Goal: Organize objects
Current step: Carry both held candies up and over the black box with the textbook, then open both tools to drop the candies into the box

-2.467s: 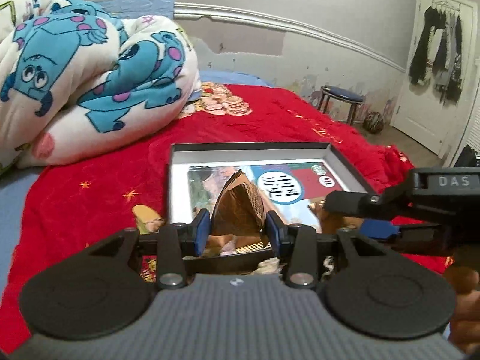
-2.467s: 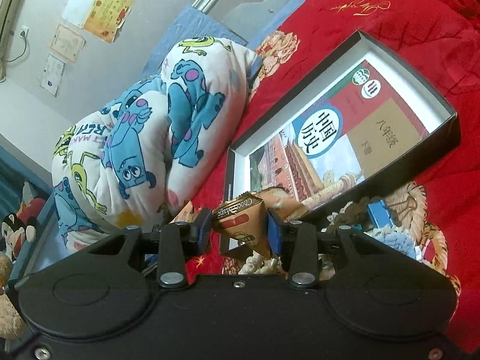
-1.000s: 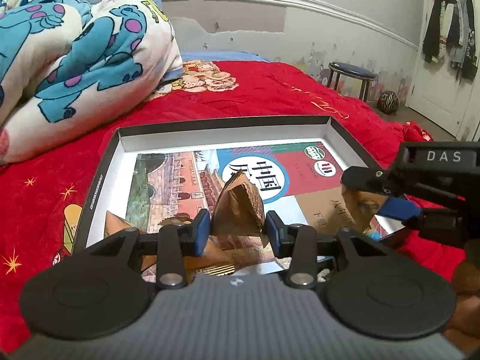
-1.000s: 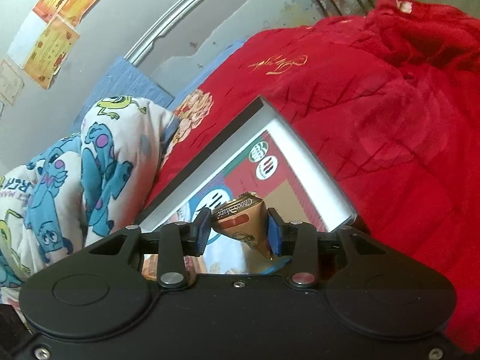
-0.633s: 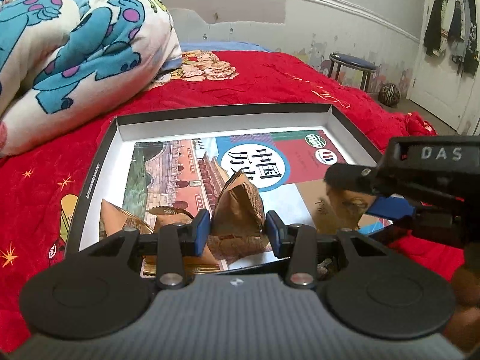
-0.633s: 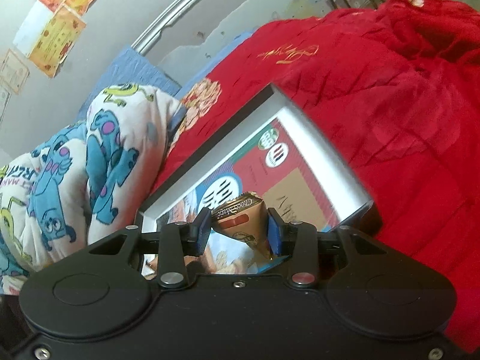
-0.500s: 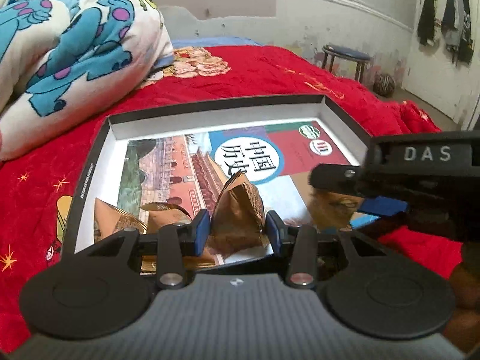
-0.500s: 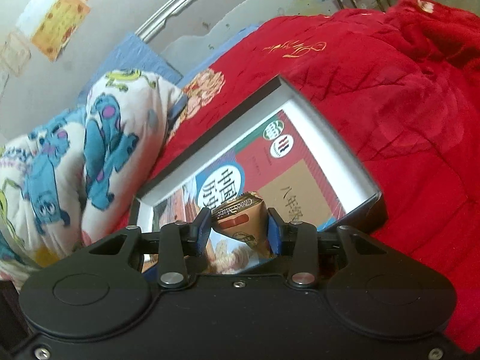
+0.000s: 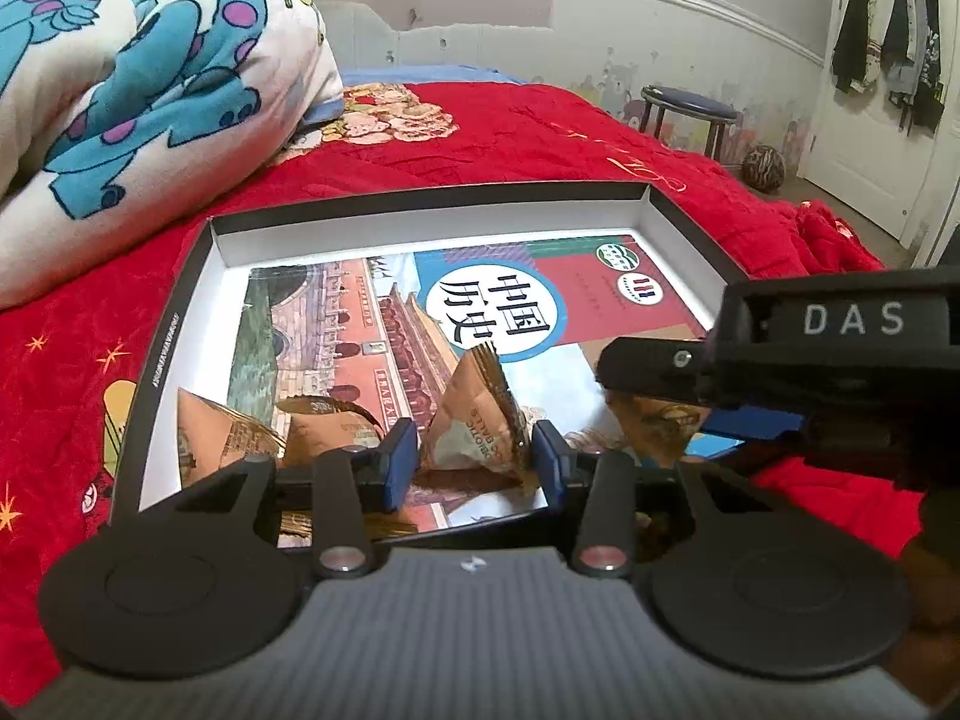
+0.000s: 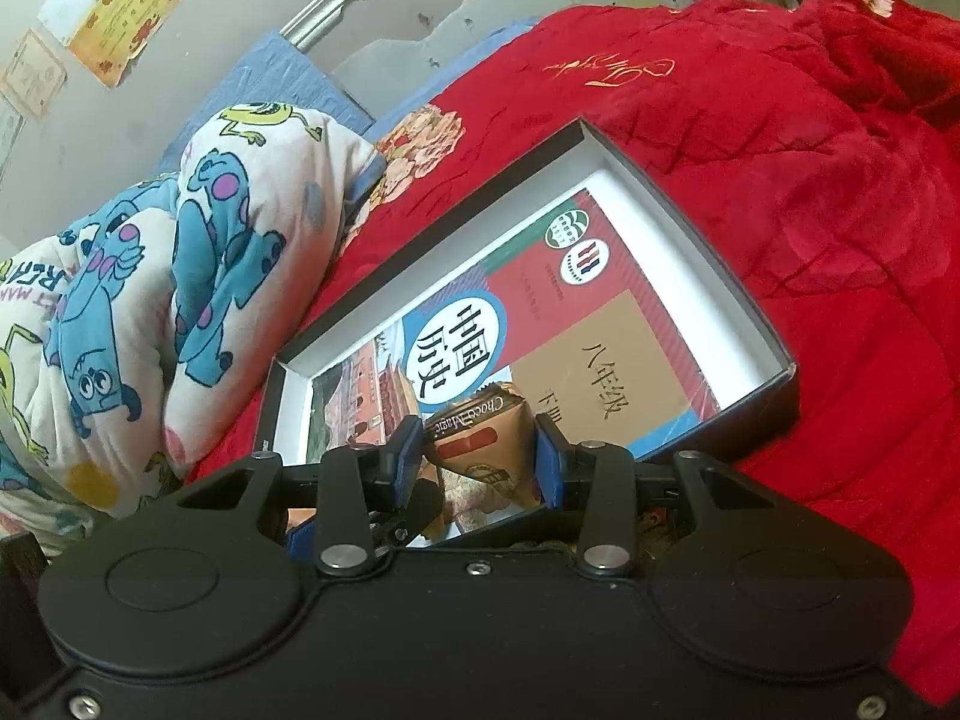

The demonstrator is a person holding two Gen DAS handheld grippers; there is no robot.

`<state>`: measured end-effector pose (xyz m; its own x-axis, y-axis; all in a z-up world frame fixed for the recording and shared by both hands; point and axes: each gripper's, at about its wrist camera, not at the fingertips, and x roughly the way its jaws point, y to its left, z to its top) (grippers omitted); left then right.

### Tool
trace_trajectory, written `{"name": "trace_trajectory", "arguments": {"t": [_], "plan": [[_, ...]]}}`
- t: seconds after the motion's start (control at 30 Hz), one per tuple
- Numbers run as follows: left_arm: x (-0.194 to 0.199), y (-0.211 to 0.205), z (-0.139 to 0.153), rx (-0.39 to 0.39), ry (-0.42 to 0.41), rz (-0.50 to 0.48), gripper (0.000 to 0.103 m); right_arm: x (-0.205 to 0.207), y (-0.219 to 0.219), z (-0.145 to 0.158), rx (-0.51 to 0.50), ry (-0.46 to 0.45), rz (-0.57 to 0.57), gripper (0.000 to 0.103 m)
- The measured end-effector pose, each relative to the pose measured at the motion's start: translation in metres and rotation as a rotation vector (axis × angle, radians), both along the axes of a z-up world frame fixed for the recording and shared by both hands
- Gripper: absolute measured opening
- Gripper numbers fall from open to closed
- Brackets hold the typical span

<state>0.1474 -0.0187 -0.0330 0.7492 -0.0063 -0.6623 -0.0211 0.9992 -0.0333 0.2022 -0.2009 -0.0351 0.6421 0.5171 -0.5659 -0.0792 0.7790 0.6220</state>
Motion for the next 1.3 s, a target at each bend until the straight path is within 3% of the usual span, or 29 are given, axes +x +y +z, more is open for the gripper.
{"name": "trace_trajectory", "arguments": {"t": [0.03, 0.07, 0.23, 0.43, 0.57, 0.67, 0.97, 1.3], "plan": [[0.001, 0.000, 0.000, -0.004, 0.003, -0.005, 0.050, 0.000, 0.001, 0.000, 0.000, 0.001, 0.001, 0.038], [0.001, 0.001, 0.000, -0.011, 0.006, -0.007, 0.058, 0.000, 0.001, -0.001, 0.000, 0.003, 0.001, 0.038], [0.001, 0.004, 0.000, -0.040, 0.010, -0.004, 0.059, -0.001, -0.001, -0.002, 0.018, 0.014, -0.010, 0.038], [0.001, 0.009, 0.000, -0.075, 0.012, 0.012, 0.072, -0.002, -0.002, 0.000, 0.032, 0.009, -0.012, 0.041], [-0.003, 0.012, 0.002, -0.093, 0.000, 0.014, 0.076, -0.006, -0.004, 0.001, 0.072, 0.006, -0.016, 0.048], [-0.007, 0.013, 0.007, -0.093, -0.009, -0.001, 0.079, -0.010, -0.009, 0.004, 0.116, 0.006, -0.023, 0.059], [-0.027, 0.022, 0.034, -0.086, -0.061, 0.008, 0.084, -0.030, -0.023, 0.021, 0.179, -0.043, -0.060, 0.067], [-0.063, 0.051, 0.077, -0.063, -0.198, 0.023, 0.090, -0.079, -0.053, 0.061, 0.070, -0.145, -0.127, 0.071]]}}
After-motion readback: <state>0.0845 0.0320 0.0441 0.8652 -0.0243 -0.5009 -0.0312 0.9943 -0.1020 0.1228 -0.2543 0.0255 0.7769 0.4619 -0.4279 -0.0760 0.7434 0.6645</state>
